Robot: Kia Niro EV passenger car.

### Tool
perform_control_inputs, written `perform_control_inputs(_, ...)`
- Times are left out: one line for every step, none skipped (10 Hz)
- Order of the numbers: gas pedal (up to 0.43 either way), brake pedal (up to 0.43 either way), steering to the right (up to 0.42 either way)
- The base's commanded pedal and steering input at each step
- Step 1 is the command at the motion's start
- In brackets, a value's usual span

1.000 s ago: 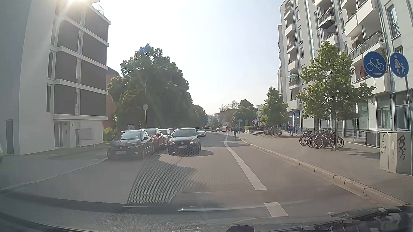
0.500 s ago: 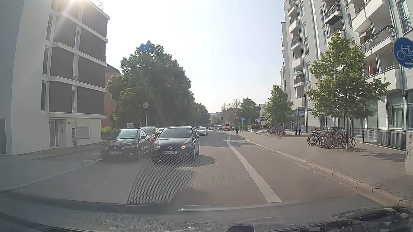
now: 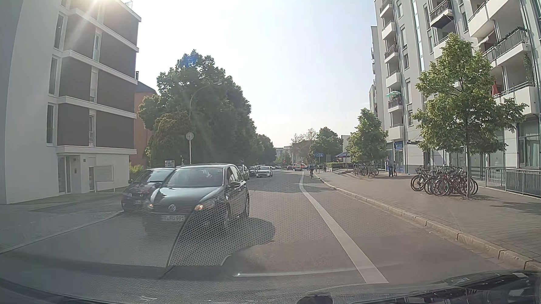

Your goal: Follow the waypoints while adhering to traffic rules and regulations

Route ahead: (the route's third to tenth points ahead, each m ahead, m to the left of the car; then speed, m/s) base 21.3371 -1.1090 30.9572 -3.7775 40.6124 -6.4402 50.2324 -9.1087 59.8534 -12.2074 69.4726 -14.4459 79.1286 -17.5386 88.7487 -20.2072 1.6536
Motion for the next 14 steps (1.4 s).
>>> perform_control_inputs(0.0, 0.012, -0.02)
perform_control_inputs(0.0, 0.0, -0.021)
perform_control_inputs(0.0, 0.0, -0.024)
perform_control_inputs(0.0, 0.0, -0.03)
perform_control_inputs(0.11, 0.0, -0.035)
perform_control_inputs(0.268, 0.0, -0.038)
perform_control_inputs(0.287, 0.0, -0.039)
perform_control_inputs(0.311, 0.0, -0.039)
perform_control_inputs(0.319, 0.0, -0.039)
perform_control_inputs(0.331, 0.0, -0.039)
perform_control_inputs(0.339, 0.0, -0.039)
perform_control_inputs(0.339, 0.0, -0.039)
perform_control_inputs(0.339, 0.0, -0.038)
perform_control_inputs(0.339, 0.0, -0.036)
